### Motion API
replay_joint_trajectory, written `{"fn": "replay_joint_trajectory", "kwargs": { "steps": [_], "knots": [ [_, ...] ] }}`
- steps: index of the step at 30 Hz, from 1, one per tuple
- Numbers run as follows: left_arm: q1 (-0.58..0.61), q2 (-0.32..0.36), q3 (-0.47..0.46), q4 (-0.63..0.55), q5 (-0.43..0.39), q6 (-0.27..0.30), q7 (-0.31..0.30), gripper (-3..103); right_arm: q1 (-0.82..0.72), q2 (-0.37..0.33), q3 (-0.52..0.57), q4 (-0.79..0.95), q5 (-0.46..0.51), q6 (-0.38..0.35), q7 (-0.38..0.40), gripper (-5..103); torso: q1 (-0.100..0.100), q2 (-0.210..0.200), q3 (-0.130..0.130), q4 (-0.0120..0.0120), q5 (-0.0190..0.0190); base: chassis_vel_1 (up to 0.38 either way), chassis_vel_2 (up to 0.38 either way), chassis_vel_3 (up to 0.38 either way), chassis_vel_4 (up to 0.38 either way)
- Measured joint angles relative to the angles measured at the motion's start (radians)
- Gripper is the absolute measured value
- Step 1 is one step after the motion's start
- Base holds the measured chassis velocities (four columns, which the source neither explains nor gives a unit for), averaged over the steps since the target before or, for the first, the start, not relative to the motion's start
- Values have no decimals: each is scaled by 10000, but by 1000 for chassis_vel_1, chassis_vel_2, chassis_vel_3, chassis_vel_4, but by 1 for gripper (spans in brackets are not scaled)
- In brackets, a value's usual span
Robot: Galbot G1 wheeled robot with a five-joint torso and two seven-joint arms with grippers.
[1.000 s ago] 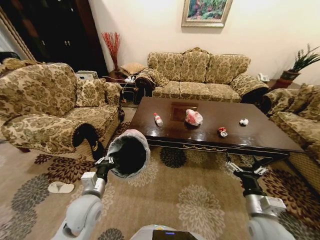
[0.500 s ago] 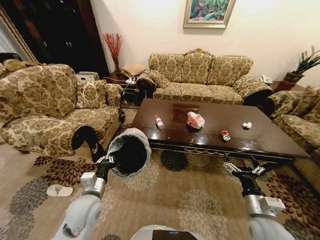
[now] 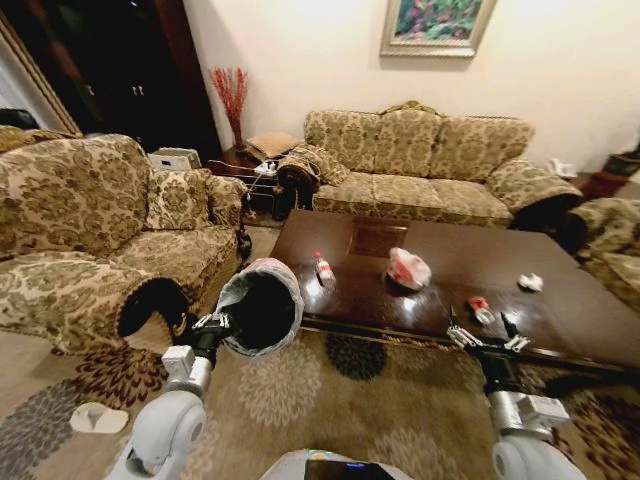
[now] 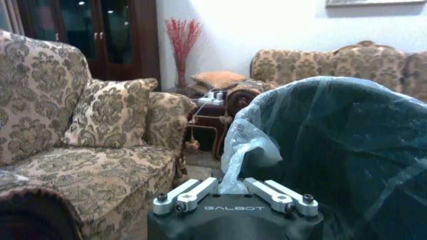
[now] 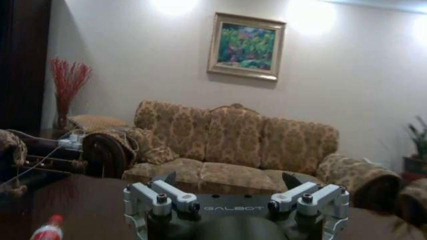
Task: Move to the front of the table and place the trash on the table into the trash bin.
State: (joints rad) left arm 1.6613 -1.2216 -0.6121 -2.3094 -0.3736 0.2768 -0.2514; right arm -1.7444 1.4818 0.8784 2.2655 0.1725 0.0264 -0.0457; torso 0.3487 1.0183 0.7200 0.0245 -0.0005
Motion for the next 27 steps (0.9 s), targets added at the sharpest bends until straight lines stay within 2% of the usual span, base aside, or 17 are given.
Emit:
{"fn": "replay_joint_trajectory", "kwargs": {
  "steps": [5, 8, 14, 18, 22, 27],
  "knots": [
    [33, -23, 1, -2, 40, -1, 29, 2, 25, -26, -45, -78, -61, 1, 59, 100, -2, -4, -4, 1, 11, -302, 426, 449, -301],
    [35, -42, 39, 0, 118, -87, 53, 2, 91, -44, -117, -207, -91, 111, 82, 100, 8, -17, -2, 1, 4, -107, 300, 291, -69],
    [92, -72, 50, 1, 204, -129, 4, 2, 176, -104, -221, -408, -128, 73, 27, 100, -10, -16, -10, 6, 2, 46, 121, 112, 30],
    [115, -75, 52, 0, 215, -179, -2, 2, 356, -208, -450, -711, -155, 33, -126, 100, -30, -12, -21, -1, 6, 48, -47, -54, 34],
    [65, -21, 29, 49, 190, -404, 32, 2, 922, -602, -1316, -1434, 277, -368, -670, 100, -26, -17, -19, 0, 4, 18, -26, -42, 21],
    [-91, 189, -45, 139, -26, -460, -52, 2, 1961, -947, -2632, -2267, 377, -694, -452, 100, -7, -28, -11, 3, 6, 0, 0, 0, 0]
  ]
}}
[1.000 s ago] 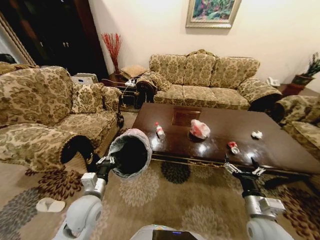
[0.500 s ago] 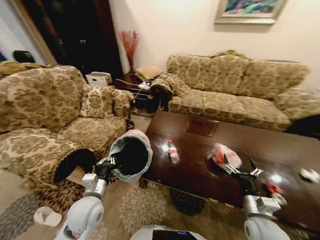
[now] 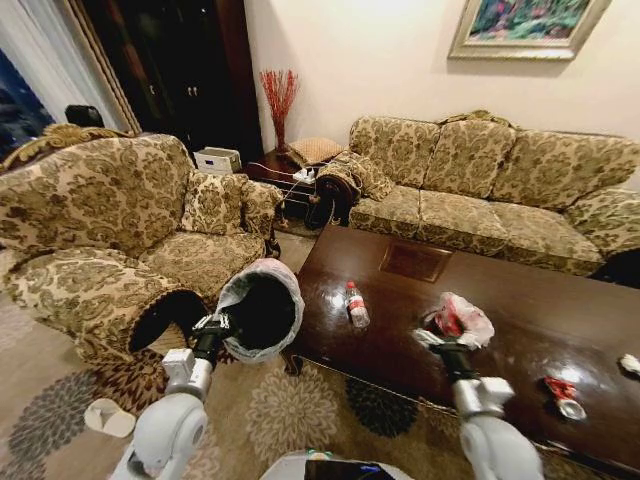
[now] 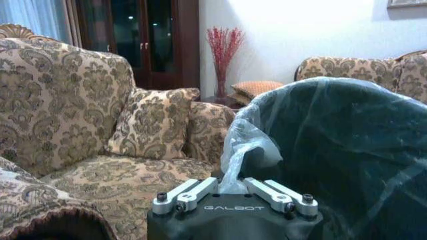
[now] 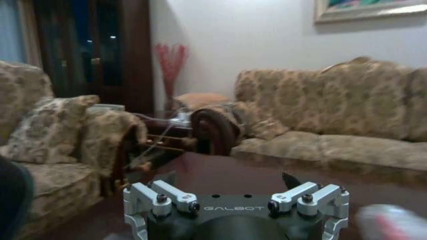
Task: Move to the front of the table and place the trash on the table into the trash bin.
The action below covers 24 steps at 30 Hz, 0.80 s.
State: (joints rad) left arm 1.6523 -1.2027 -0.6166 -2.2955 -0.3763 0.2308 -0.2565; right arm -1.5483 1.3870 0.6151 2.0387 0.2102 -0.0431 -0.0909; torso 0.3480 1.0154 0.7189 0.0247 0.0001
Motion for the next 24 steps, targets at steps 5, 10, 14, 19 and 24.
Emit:
{"fn": "replay_joint_trajectory", "kwargs": {
  "steps": [5, 10, 14, 19, 24],
  "knots": [
    [-548, 687, 32, 469, -438, 64, -139, 2, 1111, -189, -1178, -1044, -10, -150, 717, 100, -6, 0, -3, -3, -3, 0, 0, 0, 0],
    [-955, 1621, 11, 831, -1014, 116, -203, 2, 2436, -399, -2308, -2450, 255, -616, 1369, 100, -9, 1, -5, -2, -6, 0, 0, 0, 0],
    [-1079, 2034, -56, 859, -1244, 136, -287, 2, 3922, -598, -3519, -3925, 924, -770, 1918, 100, -7, -1, -4, 0, 0, 0, 0, 0, 0],
    [-1042, 2087, -57, 698, -1308, 196, -357, 2, 5422, -253, -4357, -5614, 1290, -811, 2544, 100, -6, -2, -5, 0, -2, 0, 0, 0, 0],
    [-968, 2021, -56, 654, -1287, 198, -354, 2, 5833, -55, -4495, -6160, 1413, -1086, 3079, 100, -9, -2, -7, 1, -3, 0, 0, 0, 0]
  ]
}}
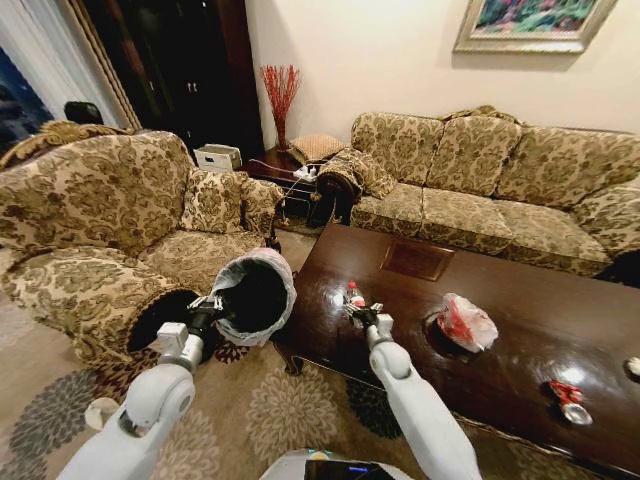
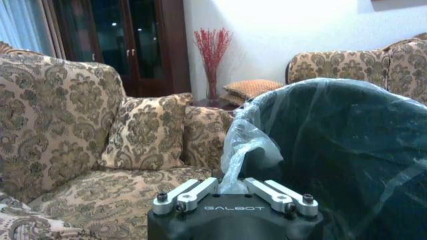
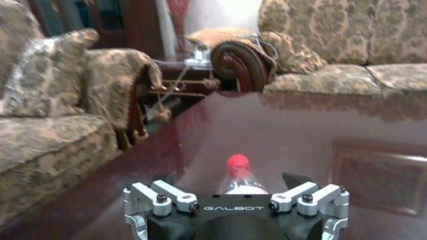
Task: Move to the front of the table and place the trash on the table into the trash bin.
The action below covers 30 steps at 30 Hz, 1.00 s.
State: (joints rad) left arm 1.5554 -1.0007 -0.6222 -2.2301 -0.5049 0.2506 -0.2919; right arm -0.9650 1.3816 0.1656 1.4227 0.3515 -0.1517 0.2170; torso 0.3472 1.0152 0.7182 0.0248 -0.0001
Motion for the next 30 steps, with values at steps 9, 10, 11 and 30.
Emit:
{"fn": "replay_joint_trajectory", "kwargs": {
  "steps": [9, 10, 11, 30],
  "knots": [
    [-83, -36, 21, -5, 2, 0, 49, 2, 315, -52, -57, -631, 768, -328, 321, 99, -1, 0, -1, -3, 1, 0, 0, 0, 0],
    [-83, -36, 21, -5, 2, 0, 49, 2, 315, -52, -57, -631, 768, -328, 321, 99, -1, 0, -1, -3, 1, 0, 0, 0, 0],
    [-77, -37, 21, -31, 4, 0, 50, 2, 385, -10, -73, -757, 764, -285, 235, 95, -1, 0, -1, -4, 1, 0, 0, 0, 0],
    [-269, 438, 151, -65, -523, 227, 14, 2, 625, 61, -111, -1105, 932, -238, 546, 35, -3, -2, -2, -2, 2, 0, 0, 0, 0]
  ]
}}
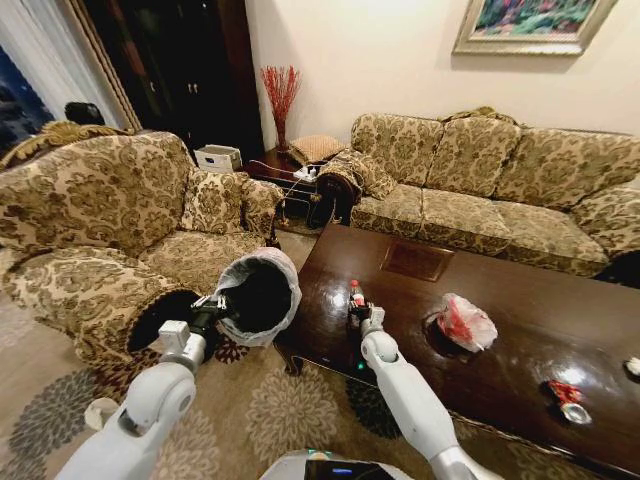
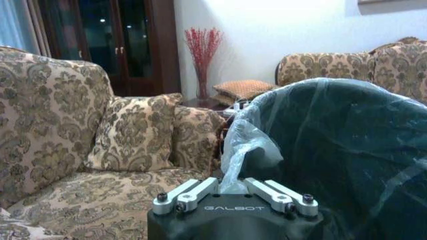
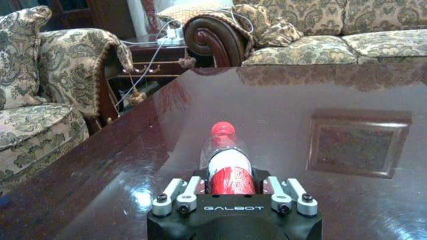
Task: Move to the front of the table and place the trash on the table into the trash bin.
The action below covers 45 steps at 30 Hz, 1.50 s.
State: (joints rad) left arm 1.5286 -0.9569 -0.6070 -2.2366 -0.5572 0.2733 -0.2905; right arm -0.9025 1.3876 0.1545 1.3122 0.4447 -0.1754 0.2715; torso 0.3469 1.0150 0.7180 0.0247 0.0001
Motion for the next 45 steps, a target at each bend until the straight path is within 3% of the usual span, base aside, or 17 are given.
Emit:
{"fn": "replay_joint_trajectory", "kwargs": {
  "steps": [4, 7, 8, 10, 12, 13, 15, 16, 17, 18, 21, 23, 24, 26, 33, 40, 45],
  "knots": [
    [-87, 351, -11, 73, -340, 82, -13, 2, -84, -256, -80, 637, 106, -4, 199, 28, 1, -3, 5, 1, 6, 0, 0, 0, 0],
    [-632, 1042, 125, 411, -879, 272, -61, 2, 83, -1099, -500, 2246, 586, -97, 535, 19, 1, -3, 4, -1, 1, 0, 0, 0, 0],
    [-632, 1042, 125, 411, -879, 272, -61, 2, 83, -1099, -500, 2246, 586, -97, 535, 19, 1, -3, 4, -1, 1, 0, 0, 0, 0],
    [-956, 1465, 157, 525, -1291, 449, -83, 2, 525, -1761, -937, 3260, 1098, -189, 600, 19, 2, -3, 3, -8, -4, 0, 0, 0, 0],
    [-1524, 2048, 320, 675, -1962, 729, -186, 2, 1175, -2554, -1406, 4482, 2016, -288, 244, 19, 2, -3, 2, 4, 3, 0, 0, 0, 0],
    [-1524, 2048, 320, 675, -1962, 729, -186, 2, 1175, -2554, -1406, 4482, 2016, -288, 244, 19, 2, -3, 2, 4, 3, 0, 0, 0, 0],
    [-2419, 2752, 712, 925, -2914, 1143, -137, 2, 1804, -3367, -1621, 5548, 3026, -197, -641, 19, 2, -3, 1, -1, -7, 0, 0, 0, 0],
    [-2419, 2752, 712, 925, -2914, 1143, -137, 2, 1804, -3367, -1621, 5548, 3026, -197, -641, 19, 2, -3, 1, -1, -7, 0, 0, 0, 0],
    [-2755, 3083, 753, 968, -3473, 1418, -108, 2, 2274, -3688, -1846, 5830, 3601, -34, -1197, 19, 2, -2, 1, -18, -8, 0, 0, 0, 0],
    [-3058, 3439, 785, 1011, -4033, 1621, -12, 2, 2792, -3841, -2118, 5928, 4091, 145, -1733, 19, 2, -2, 1, -3, -2, 0, 0, 0, 0],
    [-3771, 3858, 1130, 1299, -4547, 1776, 324, 2, 3442, -3989, -2335, 6030, 4728, 262, -2390, 19, 2, -3, 2, 1, 10, 0, 0, 0, 0],
    [-5247, 4317, 2120, 1886, -5020, 1985, 850, 2, 4498, -3914, -2642, 6035, 5445, 327, -2857, 19, 2, -3, 3, -1, -6, 0, 0, 0, 0],
    [-5247, 4317, 2120, 1886, -5020, 1985, 850, 2, 4498, -3914, -2642, 6035, 5445, 327, -2857, 19, 2, -3, 3, -1, -6, 0, 0, 0, 0],
    [-6531, 4528, 3102, 2287, -5712, 2438, 1166, 2, 5543, -3584, -3073, 5771, 5845, 386, -3045, 19, 4, -3, 2, -1, -3, 0, 0, 0, 0],
    [-8505, 4341, 4900, 2747, -7426, 3474, 1693, 2, 6667, -2715, -4257, 4517, 5505, 921, -3448, 19, 2, -3, 2, 0, 0, 0, 0, 0, 0],
    [-9846, 3879, 6280, 3658, -7546, 3595, 1843, 2, 6084, -2386, -4571, 4512, 5159, 971, -3475, 19, 2, -2, 2, 0, -1, 0, 0, 0, 0],
    [-10170, 3745, 6531, 3886, -7500, 3591, 1860, 2, 5515, -2649, -4599, 4816, 4677, 917, -3571, 19, 0, -2, 1, -3, 3, 0, 0, 0, 0]
  ]
}}
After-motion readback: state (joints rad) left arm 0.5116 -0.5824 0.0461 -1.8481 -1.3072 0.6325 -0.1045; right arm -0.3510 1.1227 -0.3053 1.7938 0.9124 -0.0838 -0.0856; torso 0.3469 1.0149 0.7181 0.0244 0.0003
